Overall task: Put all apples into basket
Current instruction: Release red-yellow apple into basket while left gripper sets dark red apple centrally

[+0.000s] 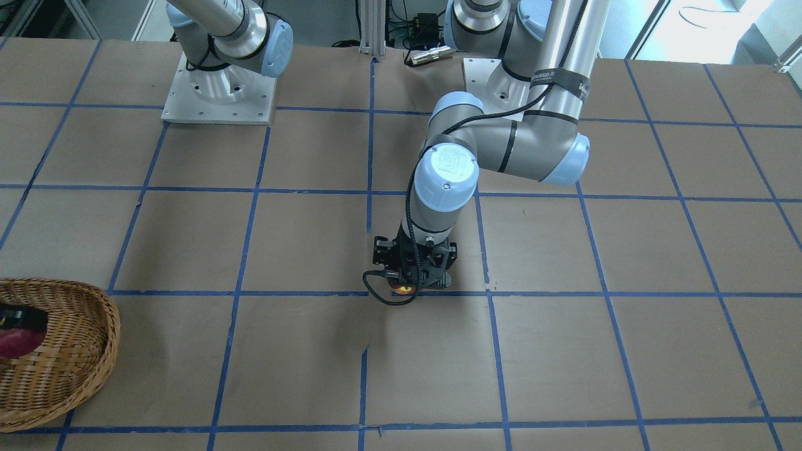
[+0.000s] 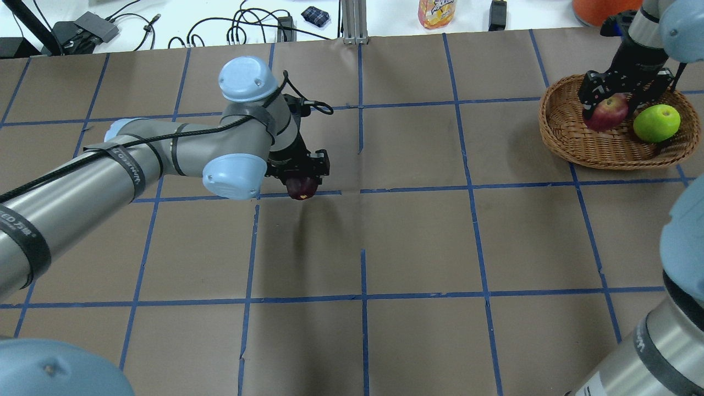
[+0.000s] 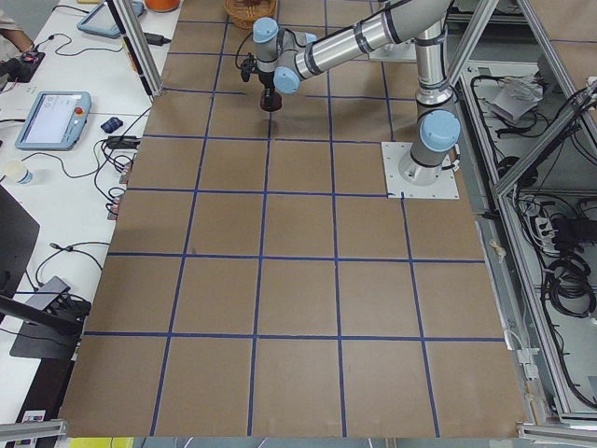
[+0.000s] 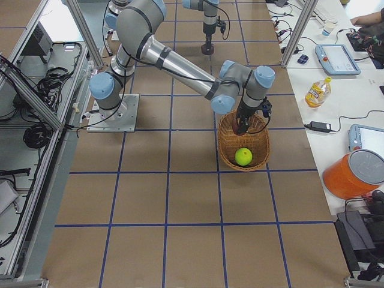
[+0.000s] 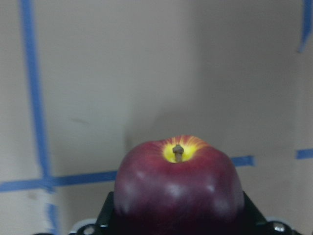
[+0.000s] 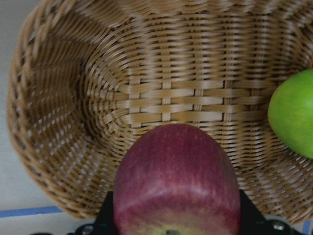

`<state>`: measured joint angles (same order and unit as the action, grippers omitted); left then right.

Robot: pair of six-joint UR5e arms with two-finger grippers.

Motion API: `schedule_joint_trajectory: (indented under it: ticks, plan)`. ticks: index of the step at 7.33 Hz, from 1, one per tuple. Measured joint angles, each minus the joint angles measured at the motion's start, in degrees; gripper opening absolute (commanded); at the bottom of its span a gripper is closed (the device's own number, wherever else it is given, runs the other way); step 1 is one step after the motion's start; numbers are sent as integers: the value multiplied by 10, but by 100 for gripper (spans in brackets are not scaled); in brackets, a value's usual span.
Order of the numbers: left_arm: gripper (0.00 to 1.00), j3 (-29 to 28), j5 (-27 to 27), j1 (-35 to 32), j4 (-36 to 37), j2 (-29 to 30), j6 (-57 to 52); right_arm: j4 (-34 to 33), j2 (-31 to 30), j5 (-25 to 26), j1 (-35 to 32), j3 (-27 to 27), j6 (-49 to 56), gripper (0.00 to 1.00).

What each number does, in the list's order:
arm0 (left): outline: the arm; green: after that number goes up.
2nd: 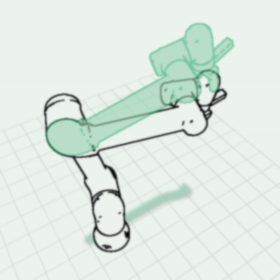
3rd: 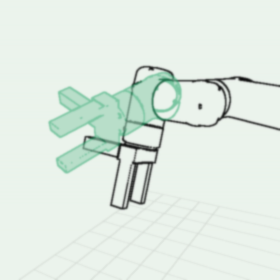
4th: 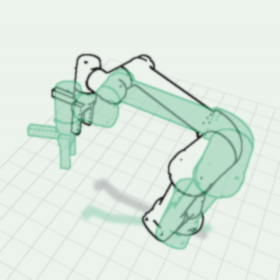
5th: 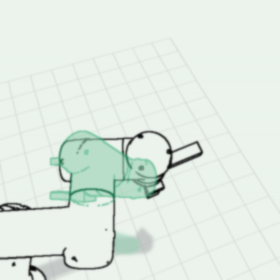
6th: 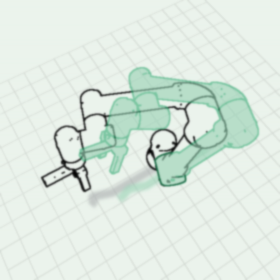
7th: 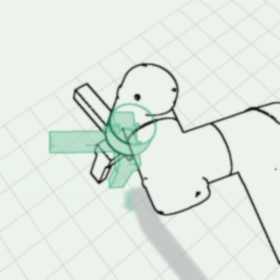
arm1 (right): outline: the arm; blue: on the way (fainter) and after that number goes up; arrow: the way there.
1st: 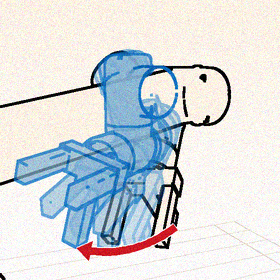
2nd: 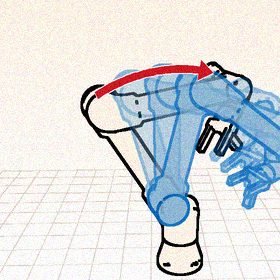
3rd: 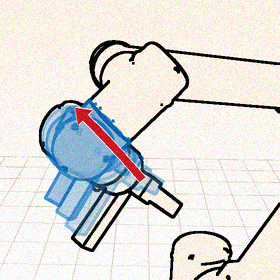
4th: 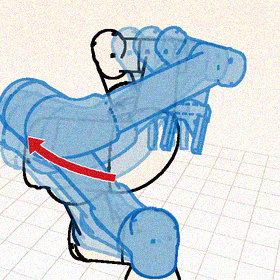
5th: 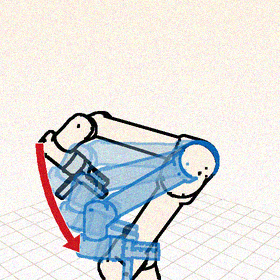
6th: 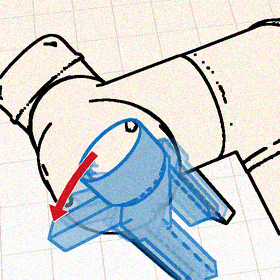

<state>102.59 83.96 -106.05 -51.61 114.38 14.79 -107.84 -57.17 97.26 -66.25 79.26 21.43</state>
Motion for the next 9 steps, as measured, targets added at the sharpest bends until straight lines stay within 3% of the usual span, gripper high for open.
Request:
schedule_joint_trajectory:
  ticks: [1, 2, 3, 4, 5, 7, 9]
  plan:
    - [49, -2, -11, -18, 32, 12, 38, -23, 13, 3, 5, 0, 13, 0]
    - [84, -2, -17, -26, 59, 26, 60, -33, 18, 4, 7, 2, 17, 9]
    - [100, -3, -19, -28, 73, 38, 73, -36, 22, 5, 7, 5, 19, 58]
    - [100, -4, -20, -29, 79, 46, 83, -36, 27, 8, 8, 7, 20, 88]
    - [100, -5, -28, -30, 81, 46, 90, -34, 31, 13, 10, 8, 21, 100]
    - [100, -5, -46, -28, 64, 20, 95, -12, 29, 17, 12, 5, 22, 100]
    - [100, -4, -48, -10, 0, -40, 84, 55, -9, 7, 5, -6, 17, 100]
